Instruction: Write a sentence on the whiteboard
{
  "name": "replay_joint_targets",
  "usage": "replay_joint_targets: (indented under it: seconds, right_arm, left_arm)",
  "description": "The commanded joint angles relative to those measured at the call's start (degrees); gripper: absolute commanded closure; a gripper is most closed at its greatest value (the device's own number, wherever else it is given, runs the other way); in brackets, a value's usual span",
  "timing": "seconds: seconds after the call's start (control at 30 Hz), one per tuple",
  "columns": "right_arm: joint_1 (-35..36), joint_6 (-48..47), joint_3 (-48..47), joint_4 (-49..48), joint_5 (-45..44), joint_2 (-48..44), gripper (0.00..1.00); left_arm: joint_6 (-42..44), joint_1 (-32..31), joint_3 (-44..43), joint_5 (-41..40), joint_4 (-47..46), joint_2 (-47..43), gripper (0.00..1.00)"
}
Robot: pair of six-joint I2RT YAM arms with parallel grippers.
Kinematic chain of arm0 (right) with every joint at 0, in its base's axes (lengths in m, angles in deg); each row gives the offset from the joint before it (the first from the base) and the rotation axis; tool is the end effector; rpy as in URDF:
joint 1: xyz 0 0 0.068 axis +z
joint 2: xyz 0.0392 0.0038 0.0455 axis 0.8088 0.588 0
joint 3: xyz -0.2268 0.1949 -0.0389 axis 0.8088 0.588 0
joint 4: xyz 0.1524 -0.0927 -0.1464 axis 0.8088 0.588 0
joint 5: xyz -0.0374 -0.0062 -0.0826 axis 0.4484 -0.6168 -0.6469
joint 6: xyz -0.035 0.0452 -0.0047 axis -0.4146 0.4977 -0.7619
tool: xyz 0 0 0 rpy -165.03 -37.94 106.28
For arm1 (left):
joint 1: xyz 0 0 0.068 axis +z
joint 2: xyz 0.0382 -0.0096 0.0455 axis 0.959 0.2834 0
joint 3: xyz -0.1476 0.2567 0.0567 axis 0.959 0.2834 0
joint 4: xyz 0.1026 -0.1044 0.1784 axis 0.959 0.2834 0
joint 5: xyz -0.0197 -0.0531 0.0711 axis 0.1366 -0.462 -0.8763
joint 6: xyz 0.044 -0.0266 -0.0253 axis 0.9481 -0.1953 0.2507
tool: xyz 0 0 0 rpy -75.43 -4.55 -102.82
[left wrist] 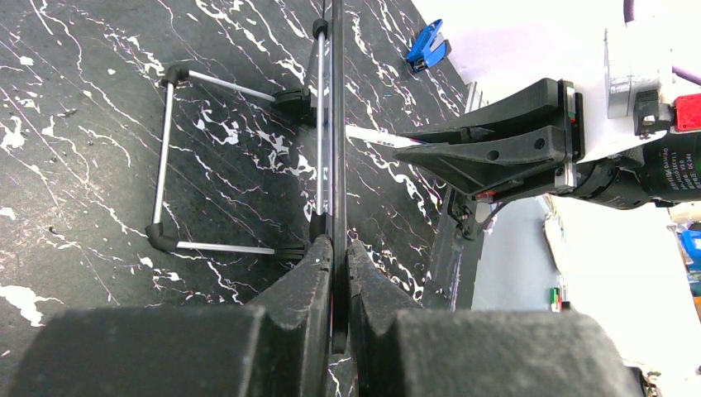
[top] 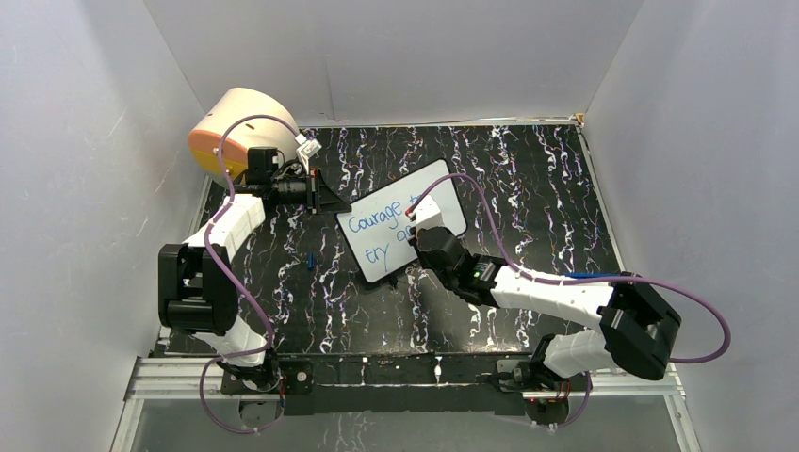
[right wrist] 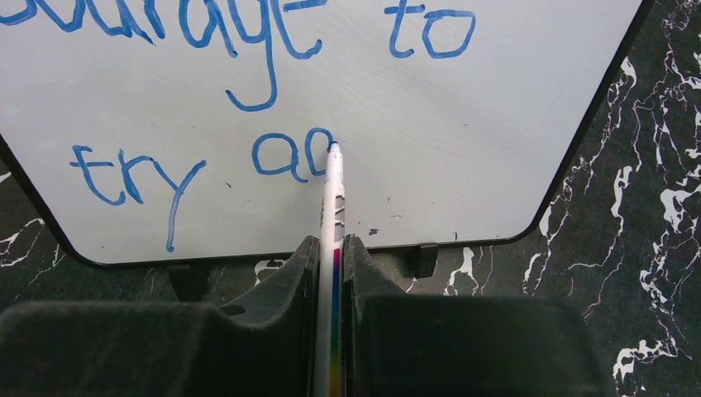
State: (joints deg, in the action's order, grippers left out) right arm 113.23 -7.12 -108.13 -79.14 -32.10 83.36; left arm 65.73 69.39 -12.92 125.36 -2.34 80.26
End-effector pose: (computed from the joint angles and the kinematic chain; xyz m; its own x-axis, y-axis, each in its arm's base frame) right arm 0.1500 0.2071 0.2863 -0.2900 -0.2536 -0.9228 -0.4105 0.9040 -0.1195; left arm 0.3107 -0.0599 0.3033 -0.6389 0.0200 -0.7690 0.7269 0.3427 -0.5951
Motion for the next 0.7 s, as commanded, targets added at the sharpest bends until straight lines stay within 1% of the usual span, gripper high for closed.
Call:
replay_joint_targets:
  seconds: [0.0, 0.67]
  right_arm:
    - [-0.42, -0.67, -1.86, -2.94, -1.19, -0.89, 1.0]
    - [-0.51, 3.28, -1.66, 5.57, 3.06, -0.16, 1.0]
  left_arm:
    - [2.83, -0.52, 0.72, -6.3, 3.59, 2.38, 1.0]
    - [2.82, -0.52, 0.61, -6.31, 3.64, 2.57, 1.0]
